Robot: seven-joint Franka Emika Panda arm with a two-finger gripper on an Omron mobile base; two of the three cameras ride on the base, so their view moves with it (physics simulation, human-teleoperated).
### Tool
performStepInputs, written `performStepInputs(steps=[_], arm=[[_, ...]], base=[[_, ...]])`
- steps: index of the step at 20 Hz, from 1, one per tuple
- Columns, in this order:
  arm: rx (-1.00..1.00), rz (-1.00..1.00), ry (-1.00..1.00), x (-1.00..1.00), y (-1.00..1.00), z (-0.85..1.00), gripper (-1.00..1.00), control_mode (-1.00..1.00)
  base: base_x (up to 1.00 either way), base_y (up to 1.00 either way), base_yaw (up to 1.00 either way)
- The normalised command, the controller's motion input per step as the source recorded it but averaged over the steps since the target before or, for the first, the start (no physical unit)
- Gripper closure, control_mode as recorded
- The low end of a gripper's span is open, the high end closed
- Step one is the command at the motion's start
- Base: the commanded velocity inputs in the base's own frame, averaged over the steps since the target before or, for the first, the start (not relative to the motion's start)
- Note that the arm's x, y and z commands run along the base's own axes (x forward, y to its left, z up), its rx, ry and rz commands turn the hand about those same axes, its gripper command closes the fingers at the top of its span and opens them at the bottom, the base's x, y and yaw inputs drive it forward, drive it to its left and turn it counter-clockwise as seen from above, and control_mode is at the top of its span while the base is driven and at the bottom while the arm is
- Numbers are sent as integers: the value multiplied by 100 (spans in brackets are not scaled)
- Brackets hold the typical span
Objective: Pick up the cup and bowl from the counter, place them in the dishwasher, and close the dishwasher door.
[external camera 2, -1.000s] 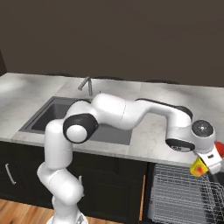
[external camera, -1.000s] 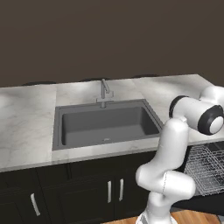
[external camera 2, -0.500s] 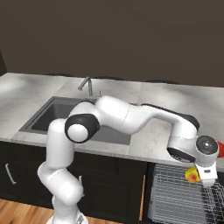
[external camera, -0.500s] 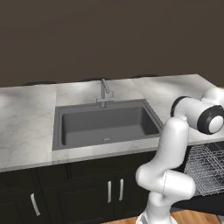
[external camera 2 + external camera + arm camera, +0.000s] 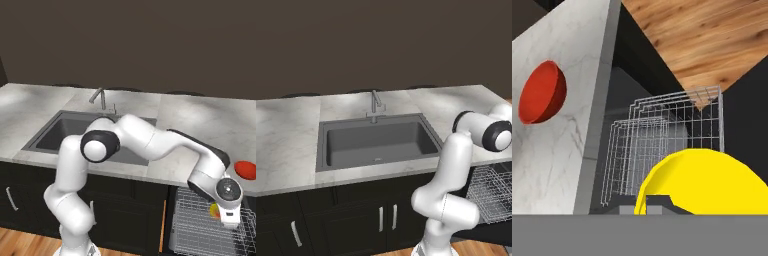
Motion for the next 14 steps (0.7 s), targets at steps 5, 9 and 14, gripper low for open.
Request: performStepInputs(steps=[5,9,14], arm=[[0,-3,-9,-12,0,-52,100,-100],[0,0,-6,0,0,-50,100,-100],[0,0,-1,0,0,-43,100,-100]], base=[[0,0,0],[0,0,0],[0,0,0]])
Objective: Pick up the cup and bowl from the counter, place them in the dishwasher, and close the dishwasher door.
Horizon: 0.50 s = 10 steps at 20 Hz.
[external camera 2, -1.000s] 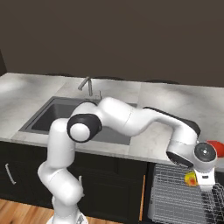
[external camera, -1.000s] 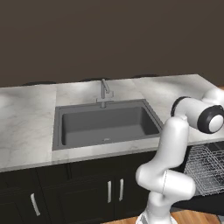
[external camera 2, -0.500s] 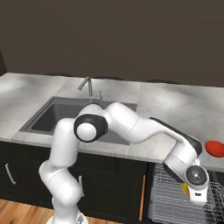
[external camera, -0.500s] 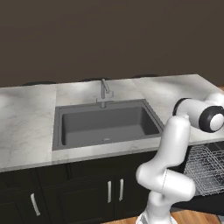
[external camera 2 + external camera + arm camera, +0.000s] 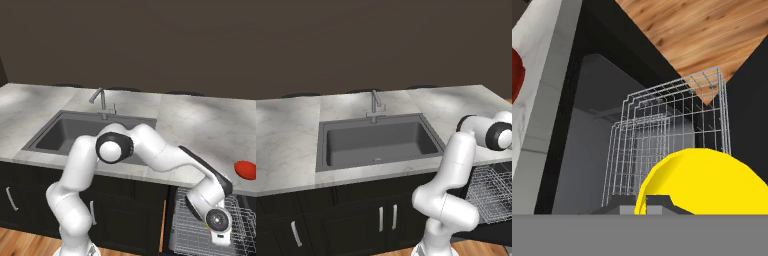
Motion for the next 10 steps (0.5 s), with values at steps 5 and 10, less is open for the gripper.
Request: performStepInputs(steps=[5,10], arm=[[0,0,0,0,0,-34,100,-100],[0,0,0,13,-2,-41,100,-100]], base=[[0,0,0],[0,0,0]])
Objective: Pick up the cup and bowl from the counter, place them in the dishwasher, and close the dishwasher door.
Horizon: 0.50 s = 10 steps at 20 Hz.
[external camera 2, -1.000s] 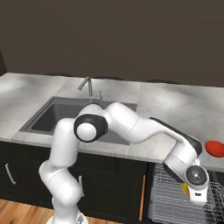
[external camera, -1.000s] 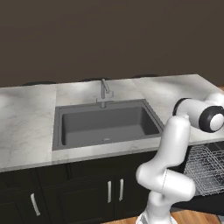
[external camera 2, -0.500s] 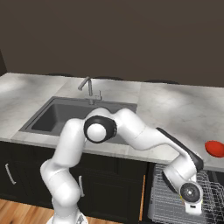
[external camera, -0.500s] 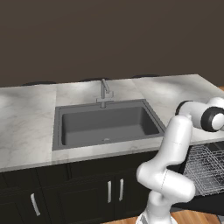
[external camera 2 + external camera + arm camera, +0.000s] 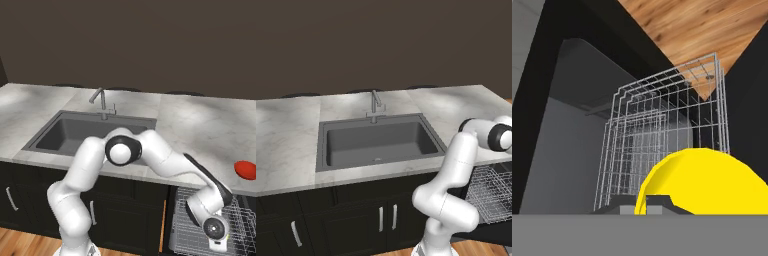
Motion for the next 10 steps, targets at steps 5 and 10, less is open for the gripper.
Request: performStepInputs(steps=[5,10], arm=[[1,0,0,31,-9,-32,100,-100],[0,0,0,37,-14,-34,100,-100]], base=[[0,0,0],[0,0,0]])
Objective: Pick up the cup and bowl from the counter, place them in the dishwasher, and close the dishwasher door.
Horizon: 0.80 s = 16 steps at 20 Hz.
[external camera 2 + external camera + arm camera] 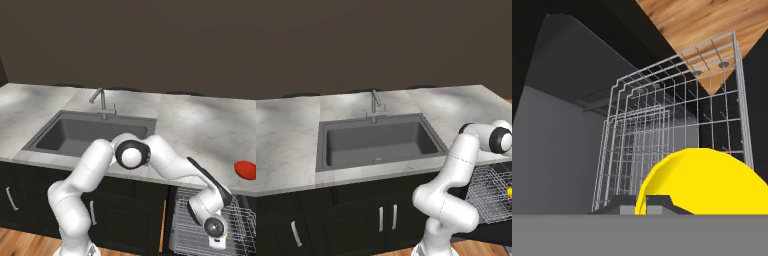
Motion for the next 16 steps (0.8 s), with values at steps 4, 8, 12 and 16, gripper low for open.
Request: performStepInputs(steps=[4,8,12,16], arm=[[0,0,0,29,-20,-28,100,-100],[0,0,1,28,-19,-34,100,-100],[0,0,3,27,-18,-44,100,-100],[0,0,3,24,-16,-46,100,-100]], base=[[0,0,0],[0,0,0],[0,0,0],[0,0,0]])
